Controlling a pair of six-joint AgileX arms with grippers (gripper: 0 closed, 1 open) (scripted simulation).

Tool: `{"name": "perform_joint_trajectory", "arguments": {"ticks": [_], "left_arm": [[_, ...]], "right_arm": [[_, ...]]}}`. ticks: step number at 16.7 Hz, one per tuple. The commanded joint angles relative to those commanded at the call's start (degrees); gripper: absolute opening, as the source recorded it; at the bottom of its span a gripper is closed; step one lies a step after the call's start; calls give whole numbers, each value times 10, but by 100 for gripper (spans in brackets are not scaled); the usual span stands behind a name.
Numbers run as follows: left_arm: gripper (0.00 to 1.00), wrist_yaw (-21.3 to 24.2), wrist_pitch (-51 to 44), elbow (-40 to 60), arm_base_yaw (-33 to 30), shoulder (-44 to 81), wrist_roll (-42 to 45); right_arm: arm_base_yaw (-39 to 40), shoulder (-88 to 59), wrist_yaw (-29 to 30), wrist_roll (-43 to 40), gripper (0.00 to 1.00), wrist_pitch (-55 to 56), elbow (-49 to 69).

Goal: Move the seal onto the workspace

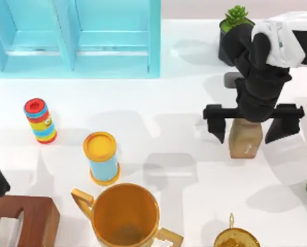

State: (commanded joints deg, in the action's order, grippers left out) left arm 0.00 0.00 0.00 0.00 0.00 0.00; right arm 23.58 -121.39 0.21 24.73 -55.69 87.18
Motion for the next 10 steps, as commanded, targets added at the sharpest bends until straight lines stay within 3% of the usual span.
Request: {"name": "perform_joint_trajectory", "arguments": {"ticks": [6, 10], "left_arm": [[100, 0, 0, 0, 0, 0, 0], [100, 0, 0, 0, 0, 0, 0]], "right_arm": [[-1, 0, 0, 0, 100, -2, 1], [1, 1, 0, -1, 100, -66, 64]]}}
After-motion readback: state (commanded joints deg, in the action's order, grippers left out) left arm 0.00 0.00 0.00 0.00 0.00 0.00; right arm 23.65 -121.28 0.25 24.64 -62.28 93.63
